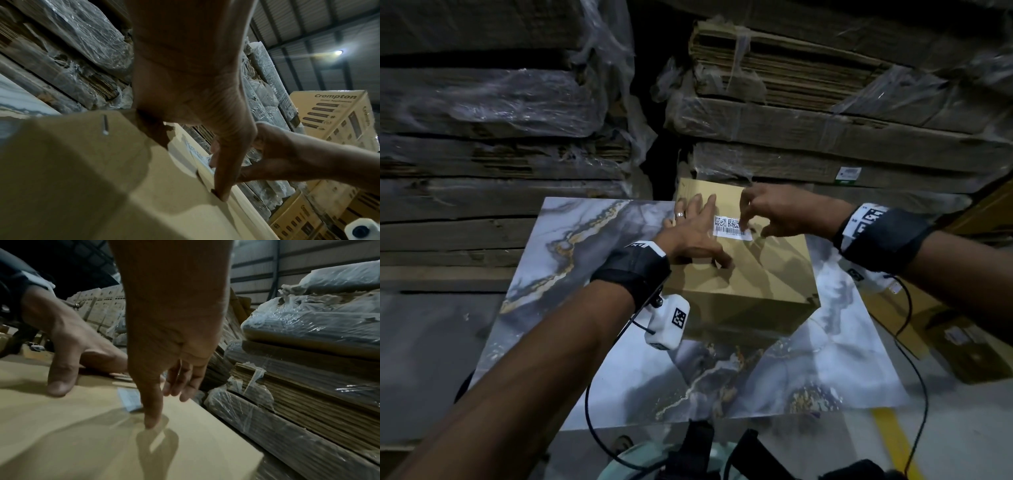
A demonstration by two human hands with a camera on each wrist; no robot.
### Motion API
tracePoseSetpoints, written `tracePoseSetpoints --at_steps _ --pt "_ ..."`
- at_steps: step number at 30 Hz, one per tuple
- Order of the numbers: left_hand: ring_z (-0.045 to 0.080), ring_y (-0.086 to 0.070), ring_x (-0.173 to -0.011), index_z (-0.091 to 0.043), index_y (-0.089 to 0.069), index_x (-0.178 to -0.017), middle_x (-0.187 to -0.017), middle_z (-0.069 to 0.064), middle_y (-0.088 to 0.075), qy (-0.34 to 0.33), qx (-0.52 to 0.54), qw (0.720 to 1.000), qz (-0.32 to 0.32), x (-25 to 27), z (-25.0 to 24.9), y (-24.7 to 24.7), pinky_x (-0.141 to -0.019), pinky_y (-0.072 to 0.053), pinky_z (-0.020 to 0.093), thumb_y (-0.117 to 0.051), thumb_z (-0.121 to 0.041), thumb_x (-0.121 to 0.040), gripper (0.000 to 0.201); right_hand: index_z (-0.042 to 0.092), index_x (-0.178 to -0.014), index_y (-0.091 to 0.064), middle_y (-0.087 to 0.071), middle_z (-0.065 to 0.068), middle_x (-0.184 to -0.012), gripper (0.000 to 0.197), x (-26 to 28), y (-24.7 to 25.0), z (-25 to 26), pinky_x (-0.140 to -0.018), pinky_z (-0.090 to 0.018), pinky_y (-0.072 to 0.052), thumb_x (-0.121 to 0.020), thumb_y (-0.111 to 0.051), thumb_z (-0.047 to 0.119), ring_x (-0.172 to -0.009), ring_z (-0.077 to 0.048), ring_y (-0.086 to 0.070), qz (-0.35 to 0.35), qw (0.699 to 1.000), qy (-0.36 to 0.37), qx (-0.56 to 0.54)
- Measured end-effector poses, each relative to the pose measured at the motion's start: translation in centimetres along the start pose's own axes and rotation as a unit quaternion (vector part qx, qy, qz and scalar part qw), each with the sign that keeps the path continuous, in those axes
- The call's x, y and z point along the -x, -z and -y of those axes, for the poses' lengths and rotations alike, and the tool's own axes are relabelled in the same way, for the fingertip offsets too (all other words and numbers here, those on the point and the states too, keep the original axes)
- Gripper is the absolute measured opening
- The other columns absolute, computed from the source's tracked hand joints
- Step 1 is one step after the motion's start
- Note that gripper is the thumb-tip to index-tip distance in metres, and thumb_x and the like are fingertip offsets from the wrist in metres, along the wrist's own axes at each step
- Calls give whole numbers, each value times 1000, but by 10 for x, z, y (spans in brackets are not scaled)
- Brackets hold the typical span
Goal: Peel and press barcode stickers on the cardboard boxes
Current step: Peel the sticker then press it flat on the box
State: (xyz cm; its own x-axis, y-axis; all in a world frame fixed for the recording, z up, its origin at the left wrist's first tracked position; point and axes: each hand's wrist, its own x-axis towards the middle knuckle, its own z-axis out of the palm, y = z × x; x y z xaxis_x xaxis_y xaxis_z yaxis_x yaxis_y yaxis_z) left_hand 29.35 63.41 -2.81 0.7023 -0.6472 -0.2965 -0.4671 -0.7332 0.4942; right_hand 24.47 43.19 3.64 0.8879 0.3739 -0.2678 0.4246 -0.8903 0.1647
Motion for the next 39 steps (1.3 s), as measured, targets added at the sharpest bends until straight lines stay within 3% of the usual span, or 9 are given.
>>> tracePoseSetpoints --at_steps 6,10,12,15,18,26,33,36,39 --pt "33 25 -151 -27 17 -159 -167 2 22 5 2 1000 -10 2 -1 -1 -117 5 65 -87 -59 -63 145 28 -107 -78 -63 -3 -122 21 6 -29 -13 -64 -45 -55 -88 -77 17 -106 -25 -57 -124 989 79 0" --pt "32 23 -152 -28 17 -159 -168 0 21 11 0 1000 -11 1 -2 -1 -118 3 64 -88 -57 -63 145 28 -99 -79 -62 -3 -126 13 9 -38 -15 -62 -30 -45 -92 -70 23 -110 -24 -55 -161 979 126 14" --pt "31 23 -152 -28 16 -159 -168 -1 20 13 3 1000 -13 2 -3 -1 -118 3 65 -88 -56 -63 145 27 -101 -79 -62 -4 -125 13 9 -40 -18 -63 -29 -44 -93 -69 24 -108 -24 -56 -172 976 137 -7" --pt "29 23 -152 -29 15 -159 -168 -2 18 14 4 1000 -18 2 -3 -1 -118 3 64 -89 -56 -62 145 27 -105 -79 -58 -3 -128 13 7 -44 -24 -73 -41 -54 -96 -70 29 -109 -21 -54 -178 973 126 -77" --pt "29 23 -152 -31 16 -159 -168 -3 19 16 0 1000 -18 0 -2 -2 -118 5 64 -88 -58 -62 145 27 -104 -79 -54 -3 -132 21 6 -46 -29 -80 -44 -54 -97 -65 40 -111 -20 -53 -175 969 115 -128" --pt "28 25 -152 -34 20 -157 -167 -7 21 22 -3 1000 -7 -3 2 -4 -118 5 68 -85 -65 -54 150 25 -101 -81 -53 -8 -126 13 -9 -40 -38 -91 -30 -43 -91 -76 31 -113 -22 -50 -147 960 119 -208" --pt "29 24 -152 -36 21 -156 -167 -7 22 32 -2 999 -1 -1 0 -3 -118 6 67 -77 -69 -45 152 21 -104 -80 -48 -3 -118 17 -14 -41 -38 -88 -28 -54 -88 -80 27 -109 -13 -51 -128 946 64 -291" --pt "29 24 -152 -35 22 -157 -167 -6 22 31 -10 999 1 -1 0 -2 -118 5 68 -82 -66 -51 152 22 -102 -79 -49 -3 -118 16 -15 -38 -32 -90 -31 -54 -86 -82 24 -108 -14 -53 -131 936 18 -326" --pt "29 24 -152 -34 22 -156 -167 -5 22 27 -12 1000 -1 -1 -1 -1 -118 6 68 -87 -60 -60 148 23 -102 -79 -50 -5 -119 18 -13 -37 -26 -92 -26 -51 -85 -83 22 -109 -12 -51 -133 929 -18 -345"
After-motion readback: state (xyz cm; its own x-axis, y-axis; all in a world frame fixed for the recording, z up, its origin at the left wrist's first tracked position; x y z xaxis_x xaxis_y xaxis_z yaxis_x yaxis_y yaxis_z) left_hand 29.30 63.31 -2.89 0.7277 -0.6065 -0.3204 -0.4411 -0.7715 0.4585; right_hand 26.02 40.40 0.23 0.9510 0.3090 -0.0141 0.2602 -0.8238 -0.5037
